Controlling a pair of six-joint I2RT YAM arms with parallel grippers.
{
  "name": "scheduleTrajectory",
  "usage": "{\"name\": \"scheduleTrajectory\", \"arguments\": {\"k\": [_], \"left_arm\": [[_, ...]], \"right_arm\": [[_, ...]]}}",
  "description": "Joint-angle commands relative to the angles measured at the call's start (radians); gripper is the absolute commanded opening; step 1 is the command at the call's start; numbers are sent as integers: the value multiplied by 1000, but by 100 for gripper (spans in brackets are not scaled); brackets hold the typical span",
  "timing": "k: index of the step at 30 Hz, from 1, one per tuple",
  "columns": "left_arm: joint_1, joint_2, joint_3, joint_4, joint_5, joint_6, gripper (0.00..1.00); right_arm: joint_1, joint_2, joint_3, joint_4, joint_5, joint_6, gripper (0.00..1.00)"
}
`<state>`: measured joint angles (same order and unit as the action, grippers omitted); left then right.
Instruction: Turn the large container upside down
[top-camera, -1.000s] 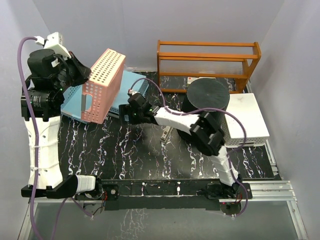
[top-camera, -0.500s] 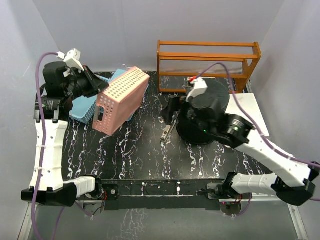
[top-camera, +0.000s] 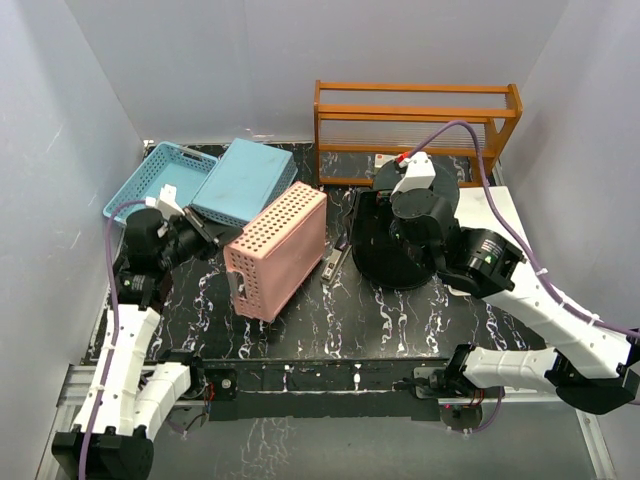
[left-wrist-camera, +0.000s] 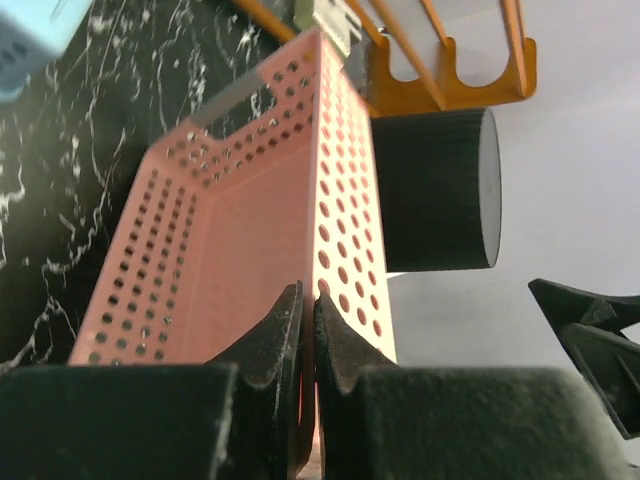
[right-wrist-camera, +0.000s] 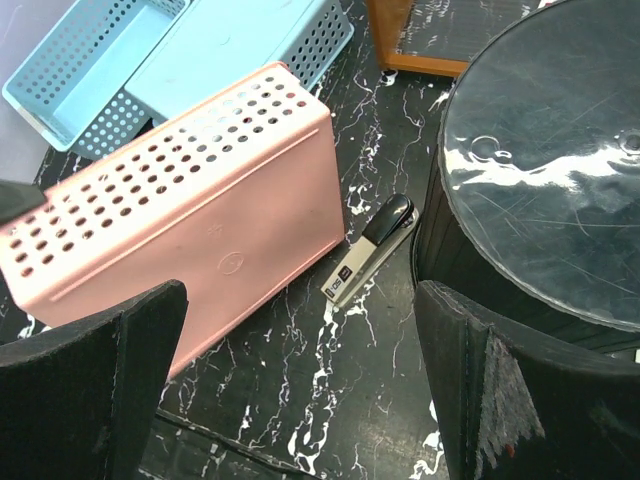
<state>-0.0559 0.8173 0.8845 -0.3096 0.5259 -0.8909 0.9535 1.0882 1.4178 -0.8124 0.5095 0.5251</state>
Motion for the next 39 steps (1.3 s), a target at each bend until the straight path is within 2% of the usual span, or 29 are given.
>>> {"name": "scheduleTrajectory", "arguments": {"k": [1, 8, 9, 10, 13, 16, 20, 25, 28, 35, 39], "left_arm": [[-1, -108, -106, 89, -86, -112, 0], [-1, -147, -179, -47, -166, -74, 0], [-2, -145, -185, -73, -185, -60, 9], [-2, -141, -191, -99, -204, -52, 23], [-2, -117, -211, -137, -221, -20, 42], [-2, -90, -237, -164, -234, 16, 58], [-2, -62, -248, -169, -261, 67, 70], [-2, 60, -174, -202, -299, 200, 79], [-5, 151, -129, -188, -285, 261, 80], [-36, 261, -70, -56, -183, 273, 81], [-123, 349, -11, -27, -209, 270, 82]], "right_arm": [[2, 6, 11, 22, 4, 7, 98], [2, 6, 8, 50, -16, 15, 98], [2, 8, 9, 52, -19, 15, 98], [2, 10, 9, 55, -22, 16, 98], [2, 15, 10, 61, -31, 18, 97], [1, 16, 6, 65, -35, 21, 97], [2, 12, -4, 70, -41, 27, 97], [1, 12, -12, 71, -53, 32, 97], [2, 8, -15, 71, -54, 33, 97], [2, 4, -20, 64, -59, 46, 97], [2, -3, -24, 61, -63, 56, 97]]}}
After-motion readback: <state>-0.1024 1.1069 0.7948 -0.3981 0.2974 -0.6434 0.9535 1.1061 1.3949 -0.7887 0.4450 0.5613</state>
